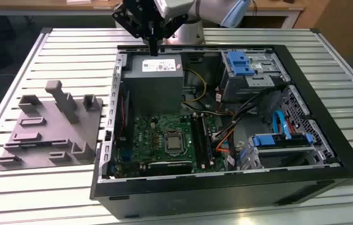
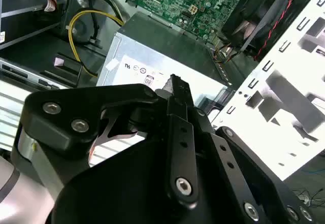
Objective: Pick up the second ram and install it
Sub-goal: 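Reach for the second ram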
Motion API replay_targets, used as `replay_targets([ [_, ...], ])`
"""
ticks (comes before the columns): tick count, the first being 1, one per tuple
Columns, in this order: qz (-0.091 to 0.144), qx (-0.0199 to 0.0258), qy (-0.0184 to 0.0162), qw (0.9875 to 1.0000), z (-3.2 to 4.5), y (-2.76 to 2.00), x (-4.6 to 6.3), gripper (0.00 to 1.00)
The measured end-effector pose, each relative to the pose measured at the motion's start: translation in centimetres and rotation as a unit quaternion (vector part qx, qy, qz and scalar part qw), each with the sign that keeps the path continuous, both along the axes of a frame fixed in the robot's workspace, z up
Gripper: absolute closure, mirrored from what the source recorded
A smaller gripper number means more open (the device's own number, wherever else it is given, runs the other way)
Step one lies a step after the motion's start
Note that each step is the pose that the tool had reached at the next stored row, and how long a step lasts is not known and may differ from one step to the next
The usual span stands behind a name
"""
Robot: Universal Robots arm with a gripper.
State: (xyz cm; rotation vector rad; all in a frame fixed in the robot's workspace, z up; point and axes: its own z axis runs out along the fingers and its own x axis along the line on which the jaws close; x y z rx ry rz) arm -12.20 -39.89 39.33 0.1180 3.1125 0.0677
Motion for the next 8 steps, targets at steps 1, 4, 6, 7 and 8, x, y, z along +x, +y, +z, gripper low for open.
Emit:
replay_targets([
  [1, 0.0, 0.0, 0.0, 1.0, 0.0, 0.0, 0.0, 0.89],
  [4, 0.0, 0.0, 0.0, 1.0, 0.0, 0.0, 0.0, 0.89],
  [6, 0.0, 0.0, 0.0, 1.0, 0.0, 0.0, -0.01, 0.89],
  [7, 0.0, -0.0001, 0.0001, 1.0, 0.01, 0.0, -0.07, 0.89],
  [8, 0.0, -0.0001, 0.0001, 1.0, 0.01, 0.0, -0.18, 0.89],
])
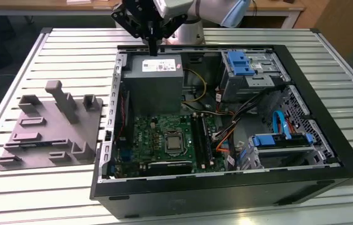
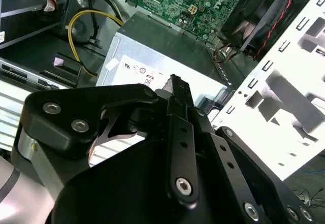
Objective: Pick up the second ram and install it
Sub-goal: 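Reach for the second ram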
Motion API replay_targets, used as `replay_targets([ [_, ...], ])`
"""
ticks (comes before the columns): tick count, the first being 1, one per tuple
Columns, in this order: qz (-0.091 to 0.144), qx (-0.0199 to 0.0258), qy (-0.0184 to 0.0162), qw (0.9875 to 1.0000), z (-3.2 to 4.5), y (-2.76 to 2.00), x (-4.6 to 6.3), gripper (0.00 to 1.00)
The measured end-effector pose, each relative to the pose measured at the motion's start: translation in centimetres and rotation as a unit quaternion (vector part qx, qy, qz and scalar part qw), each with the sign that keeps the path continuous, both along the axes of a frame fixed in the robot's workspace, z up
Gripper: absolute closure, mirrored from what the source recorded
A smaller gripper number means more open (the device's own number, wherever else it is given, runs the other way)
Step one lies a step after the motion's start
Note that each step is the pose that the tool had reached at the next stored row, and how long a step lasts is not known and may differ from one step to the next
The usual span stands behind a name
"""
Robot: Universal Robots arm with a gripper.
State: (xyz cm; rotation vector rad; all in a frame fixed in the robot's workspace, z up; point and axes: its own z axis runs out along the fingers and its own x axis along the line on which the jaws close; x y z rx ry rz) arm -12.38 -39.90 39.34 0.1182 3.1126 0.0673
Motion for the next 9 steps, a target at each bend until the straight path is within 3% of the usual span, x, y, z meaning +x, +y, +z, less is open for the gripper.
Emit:
replay_targets([
  [9, 0.0, 0.0001, -0.0001, 1.0, -0.03, 0.0, -3.6, 0.89],
])
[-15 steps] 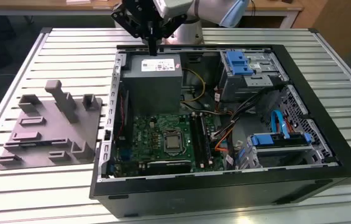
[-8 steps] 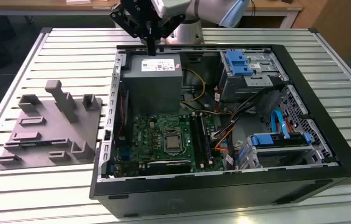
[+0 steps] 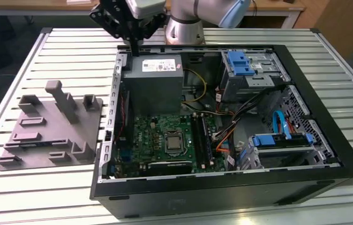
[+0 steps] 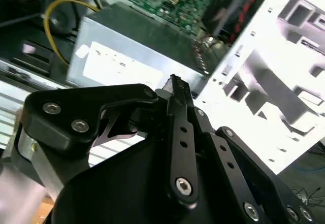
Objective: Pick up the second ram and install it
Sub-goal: 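Reach for the second ram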
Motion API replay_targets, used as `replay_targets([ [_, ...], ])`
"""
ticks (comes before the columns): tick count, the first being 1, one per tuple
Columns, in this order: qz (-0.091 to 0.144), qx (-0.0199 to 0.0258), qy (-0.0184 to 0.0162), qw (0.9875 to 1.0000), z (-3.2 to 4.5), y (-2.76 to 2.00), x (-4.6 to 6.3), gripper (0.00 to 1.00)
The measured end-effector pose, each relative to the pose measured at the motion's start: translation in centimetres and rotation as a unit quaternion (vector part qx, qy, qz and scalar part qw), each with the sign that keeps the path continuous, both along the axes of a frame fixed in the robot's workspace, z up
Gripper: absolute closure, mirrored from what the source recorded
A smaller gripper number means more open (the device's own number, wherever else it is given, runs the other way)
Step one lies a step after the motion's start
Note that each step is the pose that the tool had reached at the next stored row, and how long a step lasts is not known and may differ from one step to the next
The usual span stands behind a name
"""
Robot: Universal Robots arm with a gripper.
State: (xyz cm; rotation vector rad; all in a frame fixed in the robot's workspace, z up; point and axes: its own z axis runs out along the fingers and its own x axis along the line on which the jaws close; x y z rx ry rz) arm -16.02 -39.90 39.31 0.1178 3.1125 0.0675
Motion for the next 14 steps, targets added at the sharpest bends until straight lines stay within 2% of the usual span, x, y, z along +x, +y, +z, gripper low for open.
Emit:
replay_targets([
  [5, 0.0, 0.0, 0.0, 1.0, -0.01, 0.0, -1.9, 0.89],
  [14, 0.0, 0.0, 0.0, 1.0, -0.02, -0.09, -3.8, 0.89],
])
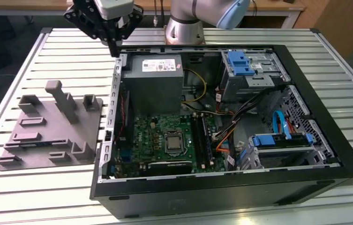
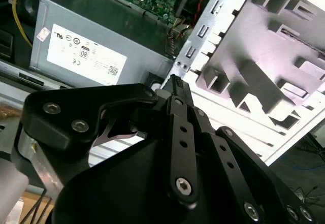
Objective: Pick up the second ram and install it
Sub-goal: 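Reach for the second ram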
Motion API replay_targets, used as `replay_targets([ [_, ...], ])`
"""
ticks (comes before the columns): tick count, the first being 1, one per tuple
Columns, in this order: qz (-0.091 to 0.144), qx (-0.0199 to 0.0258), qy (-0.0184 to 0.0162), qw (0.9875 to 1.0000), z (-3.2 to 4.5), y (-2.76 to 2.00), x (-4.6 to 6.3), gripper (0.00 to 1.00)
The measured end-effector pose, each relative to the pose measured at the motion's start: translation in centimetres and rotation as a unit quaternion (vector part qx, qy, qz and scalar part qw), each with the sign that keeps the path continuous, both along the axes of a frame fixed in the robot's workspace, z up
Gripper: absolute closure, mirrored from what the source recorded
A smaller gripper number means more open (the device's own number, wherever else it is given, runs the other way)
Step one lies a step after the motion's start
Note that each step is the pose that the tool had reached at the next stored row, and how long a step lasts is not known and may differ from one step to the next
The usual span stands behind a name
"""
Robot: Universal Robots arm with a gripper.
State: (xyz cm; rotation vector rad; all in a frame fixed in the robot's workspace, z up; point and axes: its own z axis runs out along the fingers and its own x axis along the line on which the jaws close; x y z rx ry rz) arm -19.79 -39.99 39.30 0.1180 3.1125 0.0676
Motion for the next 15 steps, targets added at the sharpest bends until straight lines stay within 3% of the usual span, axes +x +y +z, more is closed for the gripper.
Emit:
replay_targets([
  [15, 0.0, 0.0, 0.0, 1.0, -0.04, -0.28, -1.7, 0.89],
])
